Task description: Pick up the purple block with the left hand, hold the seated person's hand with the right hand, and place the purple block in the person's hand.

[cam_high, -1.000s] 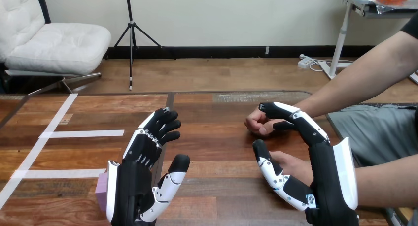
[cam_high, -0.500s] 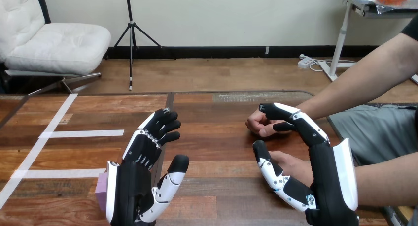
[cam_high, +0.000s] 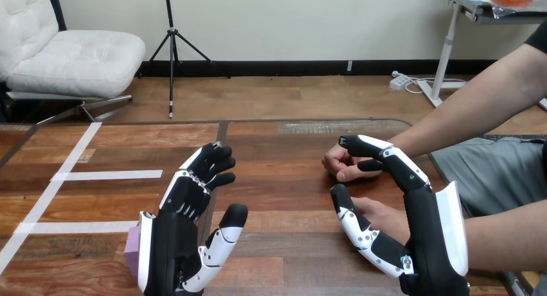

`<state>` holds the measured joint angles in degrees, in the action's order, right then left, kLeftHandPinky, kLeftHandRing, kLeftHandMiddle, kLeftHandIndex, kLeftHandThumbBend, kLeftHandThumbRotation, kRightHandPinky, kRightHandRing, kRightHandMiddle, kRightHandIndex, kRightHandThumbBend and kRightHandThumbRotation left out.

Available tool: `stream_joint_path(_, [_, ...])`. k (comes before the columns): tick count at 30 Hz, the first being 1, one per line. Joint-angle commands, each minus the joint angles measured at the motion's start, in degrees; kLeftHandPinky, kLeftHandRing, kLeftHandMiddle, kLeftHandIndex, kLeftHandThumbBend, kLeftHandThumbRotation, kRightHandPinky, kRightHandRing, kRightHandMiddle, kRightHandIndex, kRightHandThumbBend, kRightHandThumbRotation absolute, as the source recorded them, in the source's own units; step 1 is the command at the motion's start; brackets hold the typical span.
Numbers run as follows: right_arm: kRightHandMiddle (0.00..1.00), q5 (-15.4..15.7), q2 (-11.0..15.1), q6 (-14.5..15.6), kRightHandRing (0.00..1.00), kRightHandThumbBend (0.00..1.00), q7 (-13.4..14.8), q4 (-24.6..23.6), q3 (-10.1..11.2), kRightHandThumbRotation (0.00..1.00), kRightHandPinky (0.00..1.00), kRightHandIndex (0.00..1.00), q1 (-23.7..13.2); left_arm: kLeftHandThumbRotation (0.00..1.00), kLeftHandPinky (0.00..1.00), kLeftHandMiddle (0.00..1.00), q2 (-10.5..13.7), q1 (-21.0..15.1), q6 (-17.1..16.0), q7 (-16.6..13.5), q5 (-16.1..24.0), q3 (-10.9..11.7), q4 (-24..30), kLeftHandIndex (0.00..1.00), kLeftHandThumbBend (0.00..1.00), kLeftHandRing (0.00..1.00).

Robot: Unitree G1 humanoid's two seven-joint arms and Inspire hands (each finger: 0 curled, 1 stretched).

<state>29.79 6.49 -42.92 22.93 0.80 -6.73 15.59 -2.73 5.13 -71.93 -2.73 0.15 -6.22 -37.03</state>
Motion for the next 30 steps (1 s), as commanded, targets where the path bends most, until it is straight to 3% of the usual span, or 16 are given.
stream_joint_path(1, [0.74,0.1,-0.8,-0.6,0.73,0.35,0.5,-2.3,0.4,0.18,0.65,0.71,-1.0,0.45,0.73,0.81,0.7,-0.7,1.1,2.0,-0.3,-1.0,6.8,0.78,0.67,0.79])
stream_joint_path(8, [0.74,0.3,-0.7,-0.6,0.73,0.35,0.5,-2.3,0.5,0.18,0.66,0.72,-0.9,0.4,0.75,0.83,6.0,0.0,3.5,6.1,-1.6,-0.4,12.0,0.78,0.71,0.82])
stream_joint_path(17, [0.74,0.3,-0.6,-1.1,0.73,0.35,0.7,-1.8,0.6,0.17,0.66,0.72,-1.0,0.38,0.78,0.86,12.8,2.1,8.8,10.0,-1.8,3.0,20.2,0.81,0.79,0.85])
stream_joint_path(23, [0.74,0.3,-0.6,-0.8,0.73,0.35,0.6,-1.9,0.5,0.16,0.65,0.72,-0.8,0.39,0.81,0.89,16.7,2.6,9.3,10.8,0.0,6.5,23.5,0.85,0.82,0.88])
stream_joint_path(30, [0.74,-0.2,-0.6,-0.5,0.73,0.35,0.0,-2.0,0.3,0.15,0.65,0.72,-0.6,0.4,0.86,0.93,20.9,5.0,13.4,11.1,3.2,11.2,28.3,0.89,0.85,0.92])
